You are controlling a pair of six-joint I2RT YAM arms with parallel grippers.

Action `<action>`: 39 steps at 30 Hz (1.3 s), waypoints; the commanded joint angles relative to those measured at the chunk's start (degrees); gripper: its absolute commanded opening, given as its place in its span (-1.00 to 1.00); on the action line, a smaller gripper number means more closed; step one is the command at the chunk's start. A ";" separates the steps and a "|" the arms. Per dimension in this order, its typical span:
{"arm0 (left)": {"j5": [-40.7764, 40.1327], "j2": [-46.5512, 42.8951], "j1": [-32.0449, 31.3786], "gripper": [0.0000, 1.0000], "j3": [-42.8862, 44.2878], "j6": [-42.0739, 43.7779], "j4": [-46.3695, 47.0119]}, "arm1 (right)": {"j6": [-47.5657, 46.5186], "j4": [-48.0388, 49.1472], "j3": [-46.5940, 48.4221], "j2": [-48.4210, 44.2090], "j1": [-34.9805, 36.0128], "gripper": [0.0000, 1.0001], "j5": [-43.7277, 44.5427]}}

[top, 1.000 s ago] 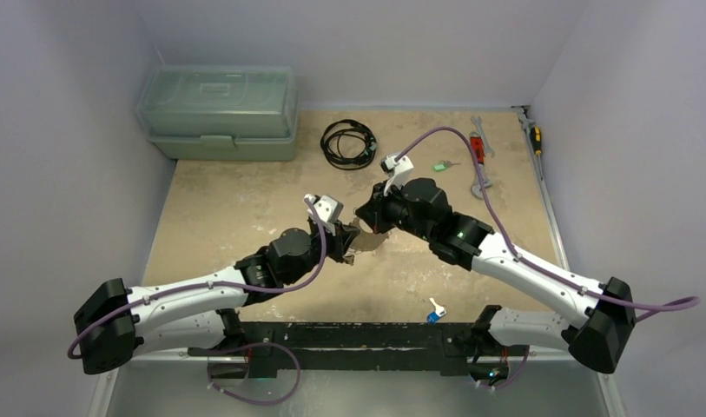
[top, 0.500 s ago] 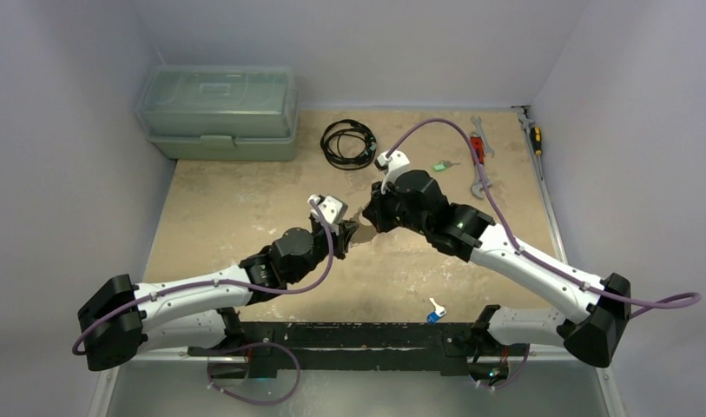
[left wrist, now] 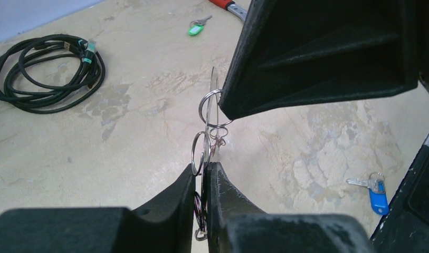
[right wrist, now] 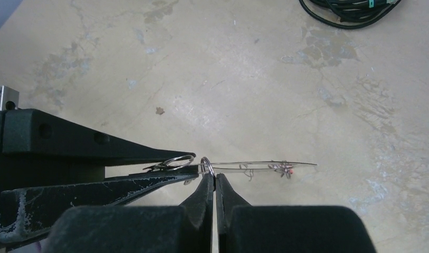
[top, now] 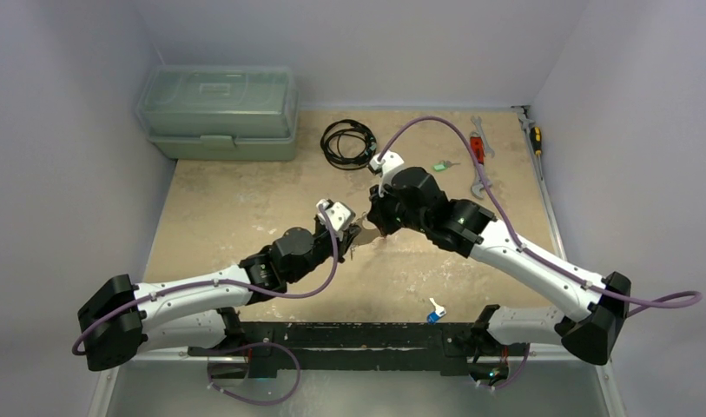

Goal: Put the keys on the keyring

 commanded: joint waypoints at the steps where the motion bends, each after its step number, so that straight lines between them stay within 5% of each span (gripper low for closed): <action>1: 1.58 -2.37 0.48 -0.64 1.91 4.15 -0.33 | -6.27 -6.29 3.52 0.55 -0.18 -1.00 0.88; 7: 7.14 -7.65 0.48 -0.01 2.87 6.61 -6.10 | -10.25 -8.13 4.61 1.34 -0.18 -1.00 -0.14; 11: 10.55 -11.73 0.48 0.21 3.49 7.39 -8.87 | -12.57 -7.79 4.78 0.91 -0.11 -1.00 -2.33; 20: 13.20 -12.03 0.48 -0.14 4.09 12.69 -11.77 | -15.40 -6.76 2.12 -1.49 1.82 -1.00 -6.00; 28: 21.52 -12.36 0.46 -0.20 -4.13 17.56 3.22 | -17.94 -7.03 0.93 -3.92 4.65 -1.00 -7.97; 39: 21.74 -14.04 0.48 -0.36 -4.97 19.13 3.72 | -18.55 -6.96 0.36 -3.68 6.95 -1.00 -8.20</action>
